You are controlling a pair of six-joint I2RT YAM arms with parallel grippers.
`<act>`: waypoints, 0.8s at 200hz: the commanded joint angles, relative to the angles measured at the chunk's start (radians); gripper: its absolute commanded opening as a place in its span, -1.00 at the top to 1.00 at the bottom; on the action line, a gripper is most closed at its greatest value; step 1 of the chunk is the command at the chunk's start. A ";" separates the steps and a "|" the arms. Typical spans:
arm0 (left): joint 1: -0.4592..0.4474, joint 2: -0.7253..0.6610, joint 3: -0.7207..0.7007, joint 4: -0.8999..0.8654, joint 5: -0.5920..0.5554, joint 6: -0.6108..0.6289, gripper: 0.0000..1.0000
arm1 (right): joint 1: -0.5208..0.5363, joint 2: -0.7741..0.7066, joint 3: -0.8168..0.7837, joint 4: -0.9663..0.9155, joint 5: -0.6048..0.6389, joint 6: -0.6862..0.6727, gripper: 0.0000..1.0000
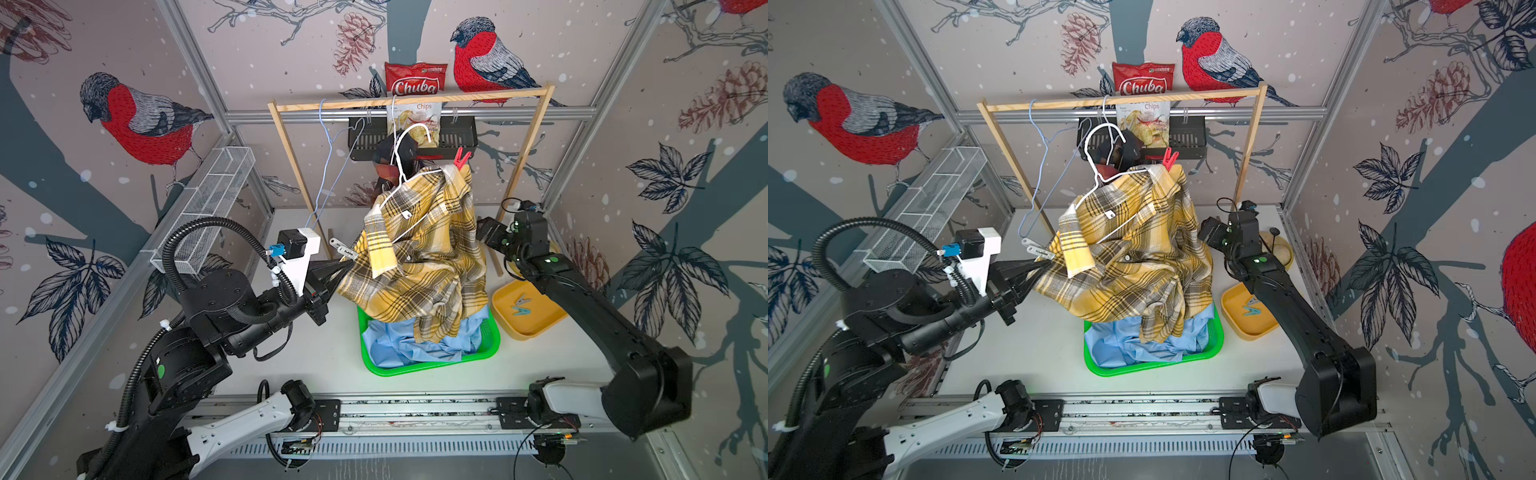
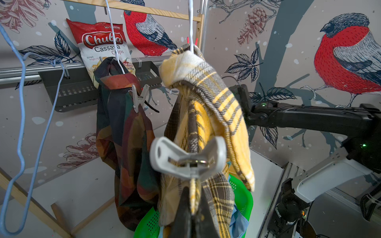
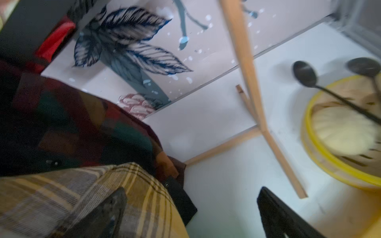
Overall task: Remove the clothespins securing long-sleeve shirts to the hanger
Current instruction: Place the long-sleeve shirt at the bin.
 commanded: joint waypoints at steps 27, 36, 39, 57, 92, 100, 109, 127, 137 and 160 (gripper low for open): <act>-0.001 0.000 0.026 0.065 0.044 0.010 1.00 | 0.235 0.007 -0.020 0.062 -0.057 -0.014 -0.97; -0.002 0.001 0.032 0.064 0.047 0.012 1.00 | 0.284 -0.017 -0.048 0.069 -0.063 -0.002 -0.96; -0.001 0.001 0.034 0.063 0.050 0.012 1.00 | 0.302 -0.027 -0.056 0.071 -0.062 0.001 -0.97; -0.001 -0.006 0.050 0.061 0.075 0.015 1.00 | 0.398 -0.077 -0.099 0.088 -0.072 0.034 -0.96; -0.002 -0.027 0.069 0.038 0.143 0.010 1.00 | 0.580 -0.155 -0.122 0.043 0.031 0.101 -0.96; -0.001 -0.033 0.063 0.036 0.142 0.004 1.00 | 0.618 -0.157 -0.120 0.018 0.066 0.117 -0.97; -0.002 -0.038 0.051 0.030 0.141 0.002 1.00 | 0.654 -0.159 -0.130 0.006 0.098 0.137 -0.97; -0.002 -0.051 0.002 0.042 0.145 -0.015 1.00 | 0.681 -0.149 -0.171 0.007 0.125 0.167 -0.98; -0.002 -0.057 -0.035 0.062 0.159 -0.027 1.00 | 0.675 -0.141 -0.198 0.009 0.131 0.186 -0.98; 0.000 -0.053 -0.109 0.122 0.163 -0.056 1.00 | 0.642 -0.126 -0.253 0.046 0.130 0.207 -0.99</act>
